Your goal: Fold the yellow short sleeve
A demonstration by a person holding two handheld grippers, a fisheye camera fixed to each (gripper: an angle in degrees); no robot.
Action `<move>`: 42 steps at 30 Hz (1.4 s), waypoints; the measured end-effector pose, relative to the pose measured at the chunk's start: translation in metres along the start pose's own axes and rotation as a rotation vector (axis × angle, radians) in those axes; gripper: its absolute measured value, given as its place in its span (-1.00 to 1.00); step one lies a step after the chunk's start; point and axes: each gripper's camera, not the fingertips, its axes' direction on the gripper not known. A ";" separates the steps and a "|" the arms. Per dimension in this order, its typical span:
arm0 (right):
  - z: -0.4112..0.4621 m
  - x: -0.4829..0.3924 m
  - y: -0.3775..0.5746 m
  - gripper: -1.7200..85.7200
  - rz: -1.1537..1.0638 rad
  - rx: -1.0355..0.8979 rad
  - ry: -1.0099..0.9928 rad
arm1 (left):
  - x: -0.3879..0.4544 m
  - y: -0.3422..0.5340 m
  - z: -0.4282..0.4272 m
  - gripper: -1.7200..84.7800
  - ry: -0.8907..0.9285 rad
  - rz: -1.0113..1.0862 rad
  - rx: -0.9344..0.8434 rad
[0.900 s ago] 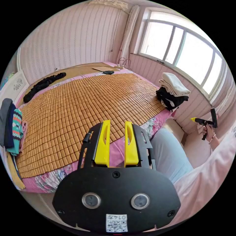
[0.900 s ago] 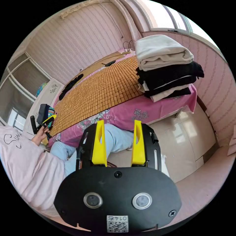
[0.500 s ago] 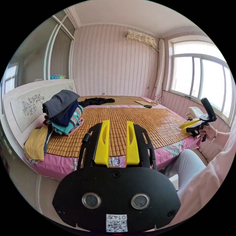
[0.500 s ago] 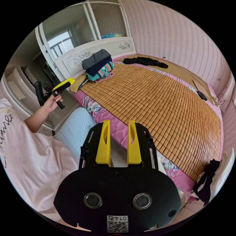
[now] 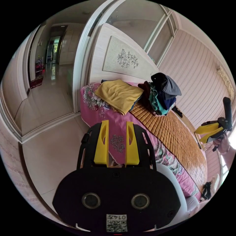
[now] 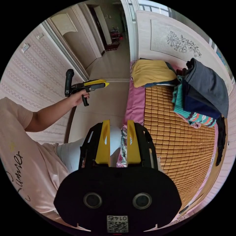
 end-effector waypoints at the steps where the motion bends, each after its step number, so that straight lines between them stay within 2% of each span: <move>1: 0.012 0.001 -0.016 -0.73 -0.018 -0.005 0.008 | -0.008 -0.006 0.005 -0.73 -0.002 -0.008 0.008; 6: 0.116 0.017 -0.129 -0.74 -0.118 -0.031 0.032 | -0.074 -0.073 0.063 -0.73 0.008 -0.087 -0.001; 10: 0.175 0.040 -0.174 -0.74 -0.103 -0.042 0.006 | -0.092 -0.115 0.106 -0.67 -0.013 0.016 0.010; 13: 0.211 0.065 -0.197 -0.75 -0.073 -0.030 -0.007 | -0.114 -0.140 0.142 -0.65 0.086 -0.076 -0.054; 15: 0.232 0.091 -0.210 -0.75 -0.030 -0.011 -0.029 | -0.128 -0.150 0.165 -0.75 0.240 -0.162 -0.150; 16: 0.236 0.098 -0.212 -0.76 -0.017 0.000 -0.045 | -0.130 -0.151 0.165 -0.78 0.261 -0.175 -0.151; 18: 0.251 0.125 -0.222 -0.76 0.040 0.032 -0.099 | -0.127 -0.152 0.150 -0.90 0.241 -0.132 -0.063; 21: 0.270 0.146 -0.232 -0.76 0.075 0.069 -0.114 | -0.099 -0.147 0.118 -0.92 0.205 0.014 0.076; 24: 0.298 0.155 -0.237 -0.72 0.093 0.059 -0.126 | -0.063 -0.142 0.100 -0.92 0.184 0.158 0.129; 27: 0.339 0.167 -0.236 -0.71 0.115 -0.054 -0.084 | -0.035 -0.137 0.100 -0.90 0.147 0.307 0.135; 30: 0.361 0.190 -0.217 -0.84 0.130 -0.112 0.007 | -0.035 -0.134 0.102 -0.89 0.137 0.315 0.112; 32: 0.360 0.212 -0.199 -0.89 0.167 -0.090 -0.026 | -0.048 -0.131 0.091 -0.89 0.171 0.296 0.140; 35: 0.349 0.255 -0.163 -0.92 0.241 -0.042 -0.101 | -0.092 -0.130 0.080 -0.90 0.055 0.161 0.198; 37: 0.339 0.277 -0.138 -0.93 0.279 0.000 -0.116 | -0.121 -0.142 0.094 -0.88 -0.034 0.065 0.099; 38: 0.332 0.290 -0.121 -0.94 0.303 0.024 -0.127 | -0.138 -0.154 0.107 -0.84 -0.033 0.010 0.038; 40: 0.321 0.305 -0.096 -0.94 0.332 0.056 -0.146 | -0.154 -0.170 0.122 -0.72 0.006 -0.049 0.028; 42: 0.307 0.320 -0.067 -0.95 0.356 0.073 -0.163 | -0.161 -0.191 0.144 -0.68 0.012 -0.098 0.003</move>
